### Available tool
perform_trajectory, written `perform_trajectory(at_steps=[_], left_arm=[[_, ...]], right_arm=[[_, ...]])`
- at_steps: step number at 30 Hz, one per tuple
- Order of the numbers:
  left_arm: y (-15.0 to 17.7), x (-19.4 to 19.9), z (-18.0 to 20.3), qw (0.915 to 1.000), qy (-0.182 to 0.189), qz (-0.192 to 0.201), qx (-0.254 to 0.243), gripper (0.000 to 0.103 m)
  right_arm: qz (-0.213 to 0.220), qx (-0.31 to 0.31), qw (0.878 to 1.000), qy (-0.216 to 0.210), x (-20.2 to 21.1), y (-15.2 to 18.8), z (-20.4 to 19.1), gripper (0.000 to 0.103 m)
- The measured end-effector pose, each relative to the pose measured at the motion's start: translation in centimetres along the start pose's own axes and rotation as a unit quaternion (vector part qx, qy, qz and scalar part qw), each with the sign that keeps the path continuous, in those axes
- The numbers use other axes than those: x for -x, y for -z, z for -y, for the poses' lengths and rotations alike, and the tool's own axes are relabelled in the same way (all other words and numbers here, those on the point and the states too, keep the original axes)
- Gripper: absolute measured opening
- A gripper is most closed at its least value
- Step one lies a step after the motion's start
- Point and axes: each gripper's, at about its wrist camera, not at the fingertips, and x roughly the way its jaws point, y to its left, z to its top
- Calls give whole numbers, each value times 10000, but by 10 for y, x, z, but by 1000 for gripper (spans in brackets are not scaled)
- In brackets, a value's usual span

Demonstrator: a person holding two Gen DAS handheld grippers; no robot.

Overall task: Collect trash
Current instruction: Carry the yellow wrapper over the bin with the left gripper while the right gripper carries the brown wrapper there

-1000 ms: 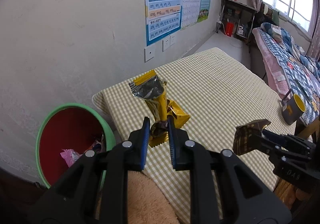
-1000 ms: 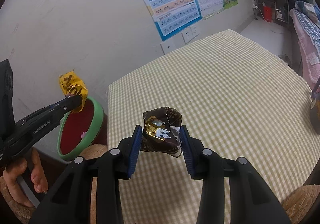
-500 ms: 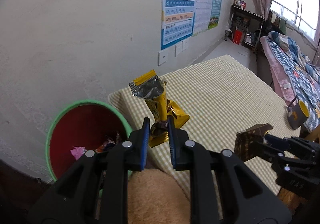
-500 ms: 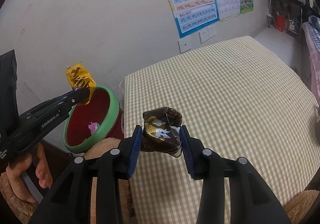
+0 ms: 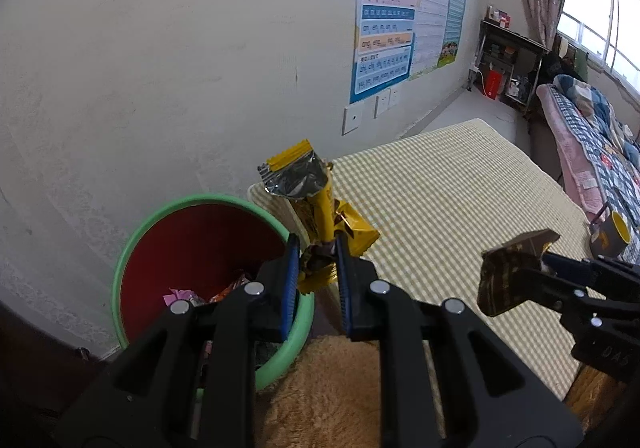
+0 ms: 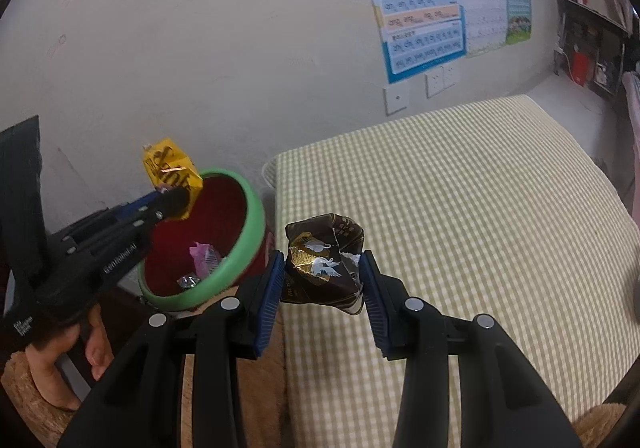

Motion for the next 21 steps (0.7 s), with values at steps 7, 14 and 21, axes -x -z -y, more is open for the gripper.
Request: perform_trajectory(at_steps=[7, 14, 21], left_arm=[[4, 0, -19, 9998, -158, 20, 97, 17], [9, -2, -39, 9994, -221, -27, 284, 17], [13, -6, -52, 9986, -289, -84, 435, 17]], right_arm=[[-72, 199, 9997, -101, -12, -10, -21, 38], [-156, 351, 9991, -161, -25, -14, -37, 38], [-228, 436, 9986, -214, -36, -19, -47, 38]])
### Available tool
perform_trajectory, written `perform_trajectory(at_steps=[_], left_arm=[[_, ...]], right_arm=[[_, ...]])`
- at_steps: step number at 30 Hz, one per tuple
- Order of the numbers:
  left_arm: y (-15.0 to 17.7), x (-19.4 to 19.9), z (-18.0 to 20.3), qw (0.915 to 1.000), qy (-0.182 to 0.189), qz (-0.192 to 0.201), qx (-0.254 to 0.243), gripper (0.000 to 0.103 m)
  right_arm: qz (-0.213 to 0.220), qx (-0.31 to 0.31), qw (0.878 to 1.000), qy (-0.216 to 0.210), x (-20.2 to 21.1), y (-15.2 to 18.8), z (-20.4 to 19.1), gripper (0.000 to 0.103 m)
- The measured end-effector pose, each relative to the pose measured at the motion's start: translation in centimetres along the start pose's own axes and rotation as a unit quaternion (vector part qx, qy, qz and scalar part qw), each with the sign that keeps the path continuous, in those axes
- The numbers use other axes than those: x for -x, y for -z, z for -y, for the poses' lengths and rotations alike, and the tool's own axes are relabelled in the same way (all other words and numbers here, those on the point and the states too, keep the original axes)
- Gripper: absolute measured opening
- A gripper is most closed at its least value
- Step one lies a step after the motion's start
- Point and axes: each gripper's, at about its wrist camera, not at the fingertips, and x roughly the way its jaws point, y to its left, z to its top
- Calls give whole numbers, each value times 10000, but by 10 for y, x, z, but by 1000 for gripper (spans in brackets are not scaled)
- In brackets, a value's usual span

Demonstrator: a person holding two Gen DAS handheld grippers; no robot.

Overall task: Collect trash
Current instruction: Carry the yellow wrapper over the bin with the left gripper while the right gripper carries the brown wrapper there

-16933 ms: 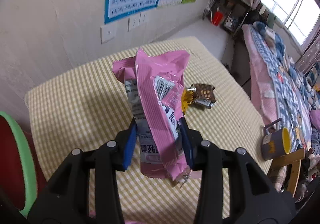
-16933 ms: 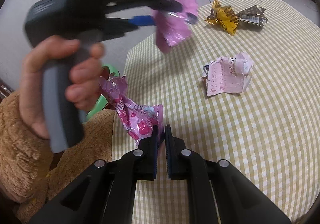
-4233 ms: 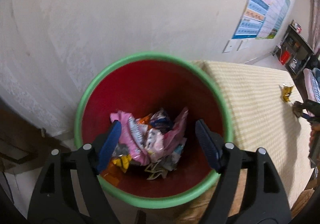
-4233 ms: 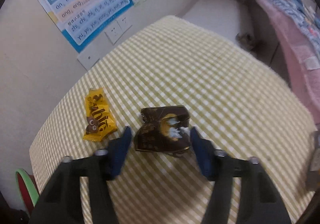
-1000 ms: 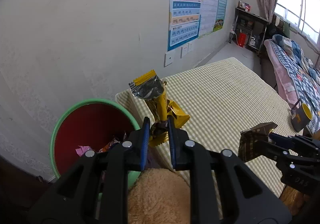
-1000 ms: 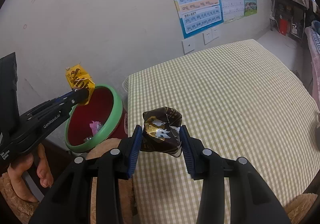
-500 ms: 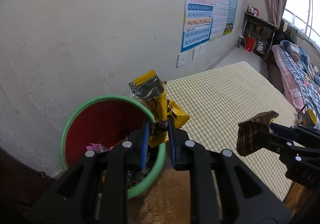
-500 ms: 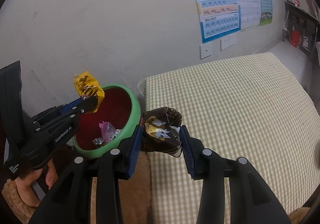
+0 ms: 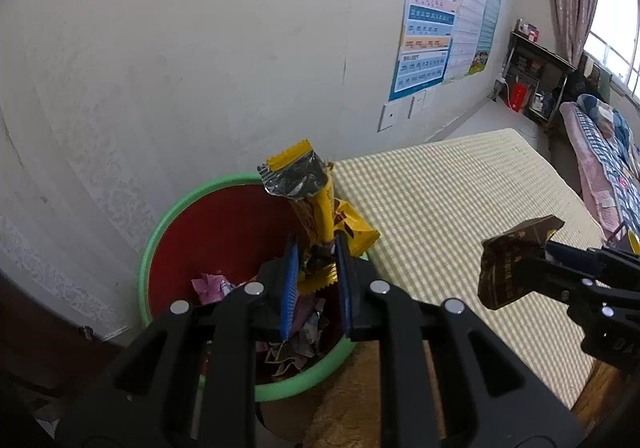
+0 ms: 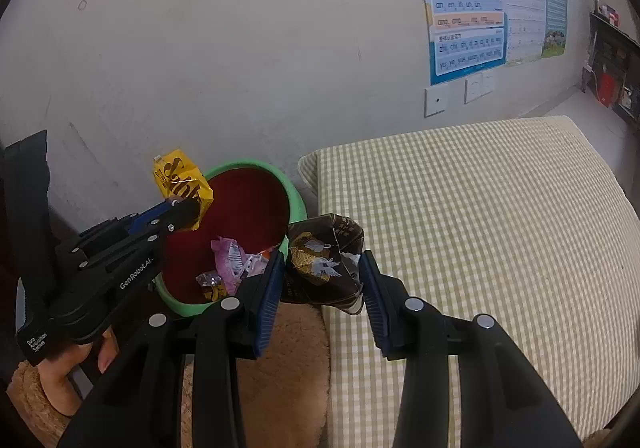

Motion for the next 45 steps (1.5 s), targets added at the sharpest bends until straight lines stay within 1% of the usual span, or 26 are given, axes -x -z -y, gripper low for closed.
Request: perform_trajectory(at_steps=[32, 45], left_arm=[[12, -24, -52, 9975, -279, -287, 577, 17], [21, -44, -68, 9954, -299, -522, 745, 17]], right_arm=[[-334, 456, 9980, -272, -55, -21, -47, 38], [-581, 579, 9961, -325, -82, -25, -60, 38]])
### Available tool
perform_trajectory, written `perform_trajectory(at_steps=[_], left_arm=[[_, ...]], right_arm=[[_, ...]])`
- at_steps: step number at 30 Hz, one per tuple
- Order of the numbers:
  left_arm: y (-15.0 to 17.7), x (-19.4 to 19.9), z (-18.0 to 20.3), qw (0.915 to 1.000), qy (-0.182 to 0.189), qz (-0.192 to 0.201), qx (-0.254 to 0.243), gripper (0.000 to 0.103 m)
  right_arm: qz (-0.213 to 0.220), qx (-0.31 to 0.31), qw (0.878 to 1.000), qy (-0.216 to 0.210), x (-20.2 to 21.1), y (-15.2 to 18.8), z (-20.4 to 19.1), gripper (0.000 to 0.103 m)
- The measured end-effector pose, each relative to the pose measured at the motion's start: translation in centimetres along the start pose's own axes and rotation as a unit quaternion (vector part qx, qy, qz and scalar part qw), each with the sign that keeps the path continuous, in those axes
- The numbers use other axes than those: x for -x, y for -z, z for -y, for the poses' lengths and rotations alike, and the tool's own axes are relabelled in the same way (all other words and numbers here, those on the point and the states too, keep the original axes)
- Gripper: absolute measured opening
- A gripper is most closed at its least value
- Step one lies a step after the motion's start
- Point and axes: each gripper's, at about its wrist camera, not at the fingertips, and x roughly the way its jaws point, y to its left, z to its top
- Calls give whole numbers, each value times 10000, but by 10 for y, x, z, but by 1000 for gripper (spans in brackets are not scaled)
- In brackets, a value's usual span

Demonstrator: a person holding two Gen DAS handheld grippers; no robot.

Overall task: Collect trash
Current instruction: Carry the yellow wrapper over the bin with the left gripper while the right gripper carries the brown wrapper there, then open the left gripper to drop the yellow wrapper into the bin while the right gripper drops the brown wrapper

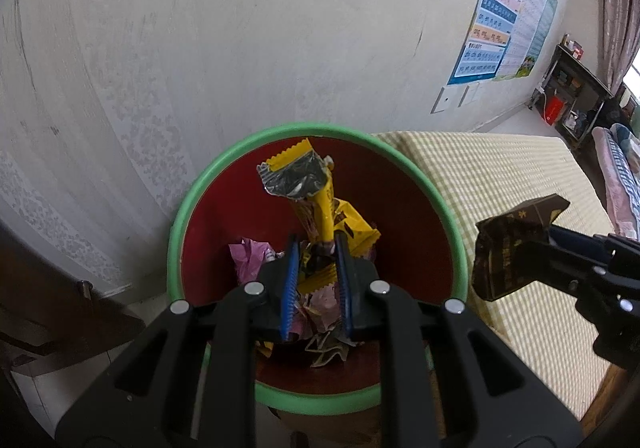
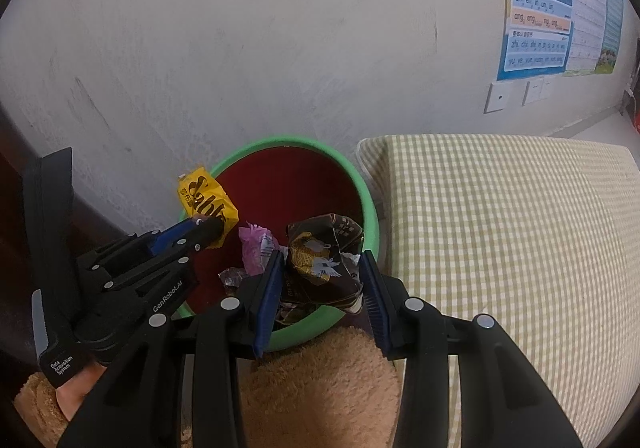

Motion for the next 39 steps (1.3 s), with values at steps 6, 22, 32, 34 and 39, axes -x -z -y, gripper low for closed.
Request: perform_trajectory(at_steps=[6, 22, 32, 34, 39], left_arm=[[2, -10, -3, 9999, 12, -122, 38, 17], [3, -37, -15, 9991, -79, -375, 190, 17], [0, -40, -25, 9986, -227, -341, 348, 64], [-1, -33, -25, 9988, -218, -228, 368, 75], [-11, -2, -5, 9983, -372, 358, 277, 95]], right_arm=[[-69, -14, 10000, 4, -12, -3, 2, 38], [-145, 5, 9999, -26, -31, -14, 1, 38], [-119, 45, 9998, -165, -42, -22, -5, 55], [-12, 5, 9998, -178, -35, -22, -2, 63], [432, -212, 9988, -76, 3, -14, 21, 76]])
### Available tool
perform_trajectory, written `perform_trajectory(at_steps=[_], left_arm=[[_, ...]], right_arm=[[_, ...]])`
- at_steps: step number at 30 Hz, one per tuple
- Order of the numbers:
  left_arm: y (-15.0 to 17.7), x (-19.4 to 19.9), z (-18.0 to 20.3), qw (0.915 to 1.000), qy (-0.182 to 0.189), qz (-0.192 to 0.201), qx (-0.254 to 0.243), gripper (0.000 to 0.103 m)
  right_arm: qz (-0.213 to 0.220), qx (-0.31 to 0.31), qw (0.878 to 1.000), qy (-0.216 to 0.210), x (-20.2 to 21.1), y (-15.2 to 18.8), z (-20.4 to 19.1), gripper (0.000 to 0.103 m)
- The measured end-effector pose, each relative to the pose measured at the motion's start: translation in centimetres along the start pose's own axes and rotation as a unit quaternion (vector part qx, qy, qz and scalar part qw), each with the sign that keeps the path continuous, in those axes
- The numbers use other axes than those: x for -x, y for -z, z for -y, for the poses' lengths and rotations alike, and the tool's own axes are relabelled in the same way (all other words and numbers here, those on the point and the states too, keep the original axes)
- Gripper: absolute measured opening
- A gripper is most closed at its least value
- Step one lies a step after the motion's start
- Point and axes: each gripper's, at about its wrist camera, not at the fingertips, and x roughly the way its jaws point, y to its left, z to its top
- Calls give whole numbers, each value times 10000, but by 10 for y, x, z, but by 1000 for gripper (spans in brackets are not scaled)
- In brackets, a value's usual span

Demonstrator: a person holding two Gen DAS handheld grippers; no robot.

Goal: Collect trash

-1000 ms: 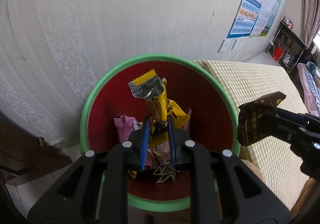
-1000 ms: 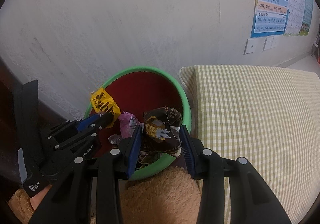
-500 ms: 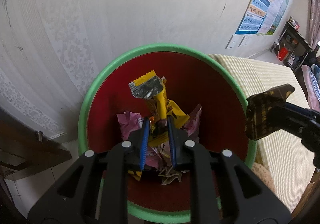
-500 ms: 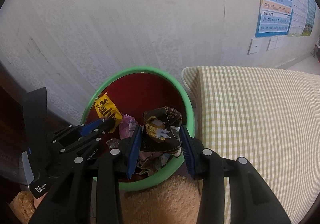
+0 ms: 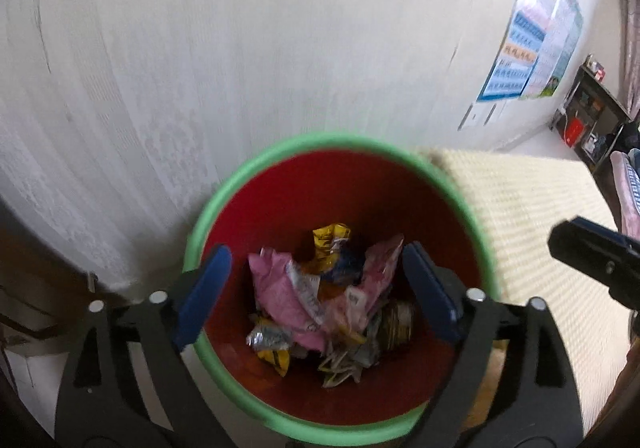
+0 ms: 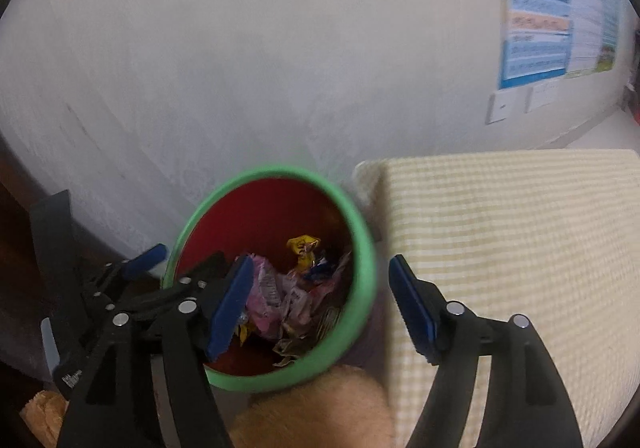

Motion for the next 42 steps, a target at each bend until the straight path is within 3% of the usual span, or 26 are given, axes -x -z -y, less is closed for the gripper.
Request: perform_trajectory(at_steps=[5, 9, 12, 16, 20, 27, 42], left_arm=[[-10, 50, 43, 9933, -69, 1030, -519, 98], [-16, 94, 87, 9823, -181, 1706, -746, 98], [-17, 117, 108, 9788, 96, 1920, -705, 98], [-18, 136, 128, 9810, 414, 1805, -581, 98], [-19, 149, 143, 9799, 326, 1842, -694, 98], [-23, 165, 162, 9806, 447, 1742, -773, 98], [-22, 173, 175, 9807, 627, 1606, -918, 98]], right_arm=[[813, -99, 9954, 495, 69, 11, 34, 84], [1795, -129, 9795, 903, 139, 24, 55, 96], [2420, -266, 9614, 1278, 178, 34, 62, 96], [3167, -126, 9358, 1546, 212, 50, 66, 96], [2856, -205, 9352, 2083, 219, 55, 72, 96], [2719, -511, 9385, 2065, 228, 64, 93, 96], [2691, -779, 9325, 2280, 242, 70, 105, 96]])
